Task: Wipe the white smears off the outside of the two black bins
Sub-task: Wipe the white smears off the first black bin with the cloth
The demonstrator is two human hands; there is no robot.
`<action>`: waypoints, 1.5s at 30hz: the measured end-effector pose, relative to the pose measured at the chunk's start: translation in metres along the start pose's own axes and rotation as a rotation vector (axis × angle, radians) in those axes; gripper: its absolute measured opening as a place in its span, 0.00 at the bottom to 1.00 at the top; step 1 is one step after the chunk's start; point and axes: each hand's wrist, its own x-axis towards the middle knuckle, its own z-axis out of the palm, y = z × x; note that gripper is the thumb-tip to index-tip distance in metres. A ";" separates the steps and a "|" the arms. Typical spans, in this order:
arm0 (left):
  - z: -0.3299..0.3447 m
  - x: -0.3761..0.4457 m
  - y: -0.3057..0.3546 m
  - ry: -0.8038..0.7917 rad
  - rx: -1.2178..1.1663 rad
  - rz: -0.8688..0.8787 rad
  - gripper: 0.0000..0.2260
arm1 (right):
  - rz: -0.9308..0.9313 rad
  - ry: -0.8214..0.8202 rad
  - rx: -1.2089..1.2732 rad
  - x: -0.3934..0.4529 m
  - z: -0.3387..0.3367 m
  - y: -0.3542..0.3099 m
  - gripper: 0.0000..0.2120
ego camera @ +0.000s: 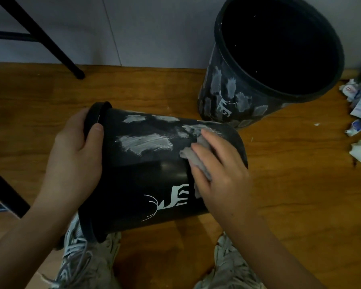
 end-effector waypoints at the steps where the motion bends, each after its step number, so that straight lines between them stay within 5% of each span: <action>1: 0.000 -0.001 0.001 -0.001 0.000 0.003 0.13 | -0.023 0.004 0.000 -0.007 -0.002 0.001 0.11; 7: 0.000 -0.001 0.000 -0.004 0.008 -0.010 0.11 | 0.188 -0.004 -0.042 0.007 -0.005 0.020 0.13; 13: 0.000 -0.001 -0.005 -0.007 -0.018 0.011 0.10 | -0.062 -0.020 0.016 -0.012 -0.004 0.003 0.11; 19: -0.001 -0.002 -0.001 -0.028 -0.018 0.017 0.14 | 0.202 0.020 -0.038 0.007 -0.003 0.016 0.12; 25: -0.002 -0.004 -0.004 -0.032 -0.050 0.052 0.14 | -0.044 -0.046 0.057 -0.015 -0.004 -0.010 0.11; 31: -0.001 -0.002 -0.010 -0.033 -0.056 0.042 0.10 | 0.243 -0.002 -0.033 0.010 -0.005 0.011 0.11; 38: -0.002 -0.004 -0.007 -0.027 -0.064 0.045 0.11 | -0.039 -0.037 0.062 -0.011 -0.002 -0.016 0.12; 45: 0.001 -0.005 -0.005 0.010 -0.052 0.031 0.12 | 0.254 0.013 -0.059 0.004 -0.004 0.007 0.14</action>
